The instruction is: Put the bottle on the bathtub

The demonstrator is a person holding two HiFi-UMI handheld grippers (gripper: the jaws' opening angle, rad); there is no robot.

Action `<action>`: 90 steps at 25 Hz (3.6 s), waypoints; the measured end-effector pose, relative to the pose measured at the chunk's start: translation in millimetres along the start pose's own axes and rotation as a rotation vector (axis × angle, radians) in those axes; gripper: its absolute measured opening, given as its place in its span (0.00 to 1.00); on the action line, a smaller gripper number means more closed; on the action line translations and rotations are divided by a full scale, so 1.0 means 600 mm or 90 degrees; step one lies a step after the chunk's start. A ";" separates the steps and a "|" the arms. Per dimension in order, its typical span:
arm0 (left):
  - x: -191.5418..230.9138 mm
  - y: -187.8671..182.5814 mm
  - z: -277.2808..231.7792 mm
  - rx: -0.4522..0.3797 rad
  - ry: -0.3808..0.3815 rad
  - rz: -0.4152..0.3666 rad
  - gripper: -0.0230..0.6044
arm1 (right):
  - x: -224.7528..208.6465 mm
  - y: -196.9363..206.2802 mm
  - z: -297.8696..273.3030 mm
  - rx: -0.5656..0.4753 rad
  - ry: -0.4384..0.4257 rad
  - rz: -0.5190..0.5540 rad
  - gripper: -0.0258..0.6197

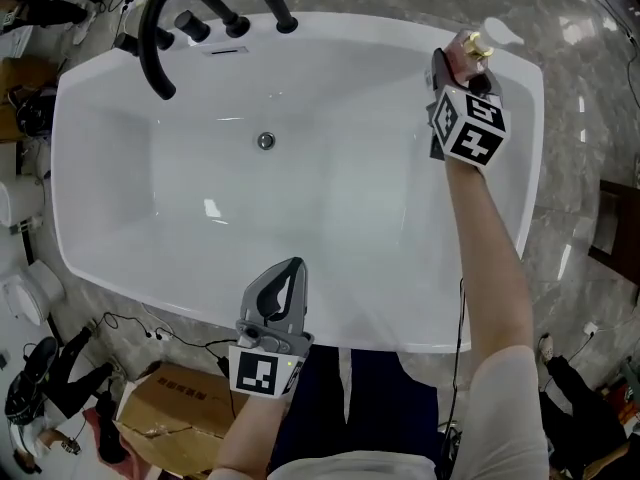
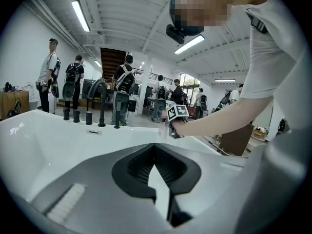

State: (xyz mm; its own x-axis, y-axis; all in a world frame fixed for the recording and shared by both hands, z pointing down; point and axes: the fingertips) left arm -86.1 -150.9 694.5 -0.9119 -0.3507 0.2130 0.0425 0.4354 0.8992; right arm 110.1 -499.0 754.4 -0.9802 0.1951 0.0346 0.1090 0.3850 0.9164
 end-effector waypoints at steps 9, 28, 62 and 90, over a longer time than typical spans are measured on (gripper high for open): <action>0.022 0.008 -0.018 -0.004 -0.008 -0.011 0.05 | -0.018 -0.040 -0.069 -0.024 0.047 0.003 0.38; 0.031 0.021 -0.033 0.033 -0.008 0.008 0.05 | -0.026 -0.076 -0.100 -0.100 0.047 -0.029 0.38; 0.036 0.014 -0.037 0.029 0.003 -0.018 0.05 | -0.017 -0.070 -0.105 -0.085 0.049 -0.046 0.40; 0.049 -0.068 -0.009 -0.044 -0.005 -0.093 0.05 | 0.119 0.069 0.370 -0.015 -0.116 0.016 0.57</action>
State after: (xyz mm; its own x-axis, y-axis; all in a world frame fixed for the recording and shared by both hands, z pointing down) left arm -112.3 -183.1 666.2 -0.9138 -0.3990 0.0754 -0.0625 0.3217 0.9448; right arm 81.3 -269.0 706.3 -0.9308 0.3654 -0.0137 0.1268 0.3577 0.9252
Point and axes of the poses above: the fingertips, and each gripper's own axes: z backward along the fingers, x to its left, y out of its underside, and after that the axes turned 4 degrees about y, right-handed
